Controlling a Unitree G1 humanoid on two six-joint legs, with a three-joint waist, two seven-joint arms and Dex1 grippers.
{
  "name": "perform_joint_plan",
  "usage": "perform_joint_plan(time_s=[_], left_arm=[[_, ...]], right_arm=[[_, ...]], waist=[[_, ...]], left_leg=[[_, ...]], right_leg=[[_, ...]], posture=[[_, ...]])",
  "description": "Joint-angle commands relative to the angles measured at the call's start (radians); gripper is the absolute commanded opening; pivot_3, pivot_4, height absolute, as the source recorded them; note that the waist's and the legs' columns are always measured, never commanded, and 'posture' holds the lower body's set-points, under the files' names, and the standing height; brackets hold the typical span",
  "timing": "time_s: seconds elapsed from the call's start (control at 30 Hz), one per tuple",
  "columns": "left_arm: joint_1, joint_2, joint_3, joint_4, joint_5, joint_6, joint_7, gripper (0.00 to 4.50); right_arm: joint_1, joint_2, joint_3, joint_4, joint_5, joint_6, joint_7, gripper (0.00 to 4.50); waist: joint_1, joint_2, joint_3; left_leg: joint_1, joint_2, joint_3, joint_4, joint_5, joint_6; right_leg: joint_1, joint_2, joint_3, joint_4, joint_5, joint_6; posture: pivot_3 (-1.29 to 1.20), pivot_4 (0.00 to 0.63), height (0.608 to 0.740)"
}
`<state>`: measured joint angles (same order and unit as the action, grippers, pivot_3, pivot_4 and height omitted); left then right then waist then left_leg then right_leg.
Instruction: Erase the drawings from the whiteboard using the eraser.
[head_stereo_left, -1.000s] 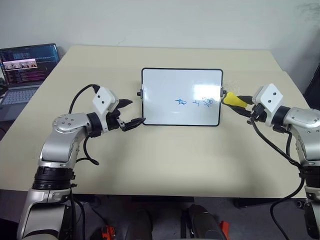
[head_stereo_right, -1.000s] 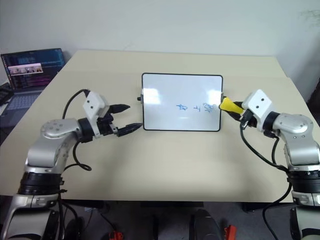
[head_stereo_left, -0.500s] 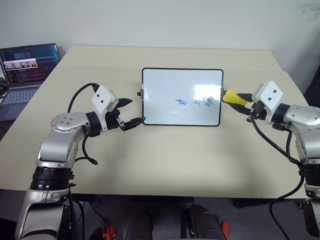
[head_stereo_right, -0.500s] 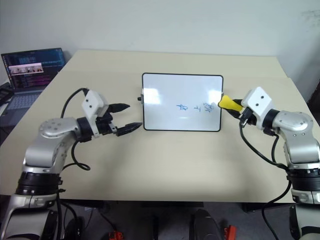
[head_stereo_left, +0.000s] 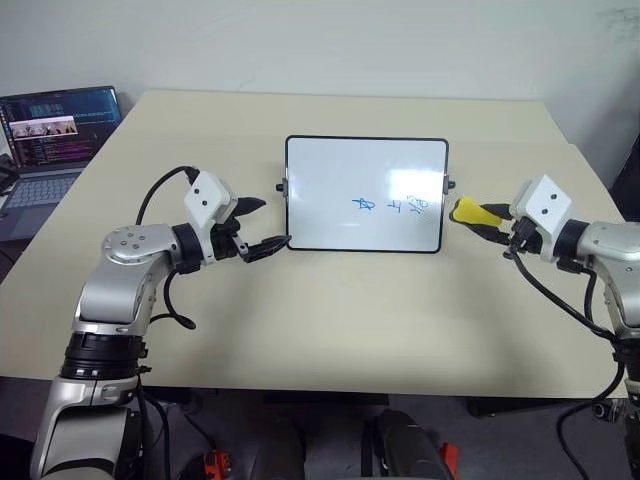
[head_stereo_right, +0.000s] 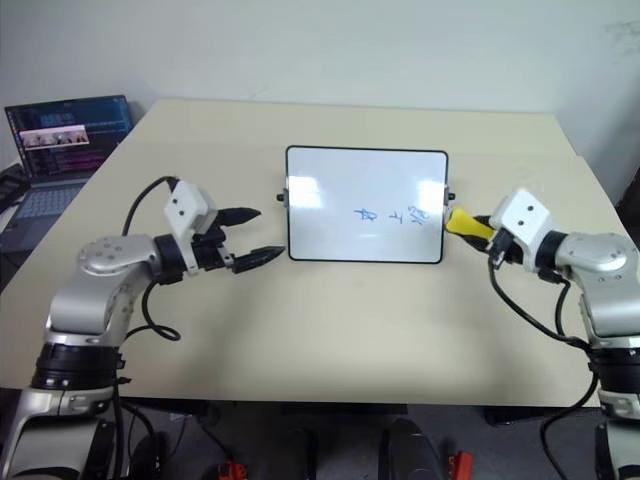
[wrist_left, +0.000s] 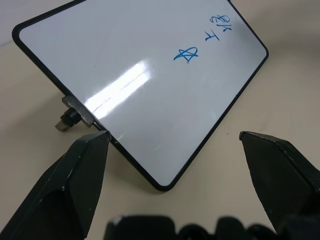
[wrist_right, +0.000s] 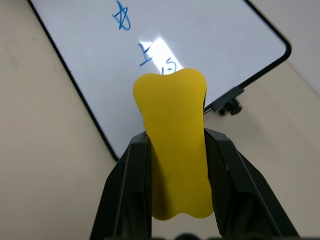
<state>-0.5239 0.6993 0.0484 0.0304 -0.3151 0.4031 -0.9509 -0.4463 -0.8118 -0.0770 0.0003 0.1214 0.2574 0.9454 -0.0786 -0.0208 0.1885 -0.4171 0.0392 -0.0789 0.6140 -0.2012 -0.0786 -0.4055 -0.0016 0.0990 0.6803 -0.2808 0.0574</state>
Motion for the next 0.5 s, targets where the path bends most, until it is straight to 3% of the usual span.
perform_joint_plan(time_s=[0.03, 0.27, 0.37, 0.5], left_arm=[[-0.027, 0.01, 0.02, -0.026, -0.013, -0.015, -0.005, 4.5], [-0.031, 0.007, 0.016, -0.02, -0.01, -0.02, -0.008, 4.5], [-0.027, 0.004, 0.012, -0.017, -0.006, -0.024, -0.006, 4.5], [-0.011, -0.011, -0.005, -0.022, 0.005, -0.03, 0.003, 4.5]], right_arm=[[-0.014, -0.012, -0.026, -0.046, 0.022, -0.006, -0.01, 1.12], [-0.083, 0.024, -0.008, -0.065, 0.048, 0.02, -0.041, 1.12], [-0.134, 0.102, 0.027, -0.116, 0.064, 0.071, -0.084, 1.12], [-0.241, 0.29, 0.135, -0.106, -0.009, 0.084, -0.229, 1.12]], waist=[[-0.002, 0.0, 0.0], [-0.003, 0.0, 0.0], [-0.005, 0.0, 0.0], [-0.009, 0.0, 0.0]], left_leg=[[0.0, 0.0, 0.0, 0.0, 0.0, 0.0], [0.0, 0.0, 0.0, 0.0, 0.0, 0.0], [0.001, 0.0, 0.0, 0.0, 0.0, 0.0], [0.001, 0.001, 0.0, 0.0, 0.0, 0.0]], right_leg=[[0.0, 0.0, 0.0, 0.0, 0.0, 0.0], [0.0, 0.0, 0.0, 0.0, 0.0, 0.0], [0.0, 0.0, 0.0, 0.001, 0.0, 0.0], [0.0, 0.001, 0.0, 0.001, 0.0, 0.0]], posture=[[0.0, 0.15, 0.74], [0.0, 0.15, 0.74], [0.0, 0.15, 0.74], [0.0, 0.15, 0.74]])
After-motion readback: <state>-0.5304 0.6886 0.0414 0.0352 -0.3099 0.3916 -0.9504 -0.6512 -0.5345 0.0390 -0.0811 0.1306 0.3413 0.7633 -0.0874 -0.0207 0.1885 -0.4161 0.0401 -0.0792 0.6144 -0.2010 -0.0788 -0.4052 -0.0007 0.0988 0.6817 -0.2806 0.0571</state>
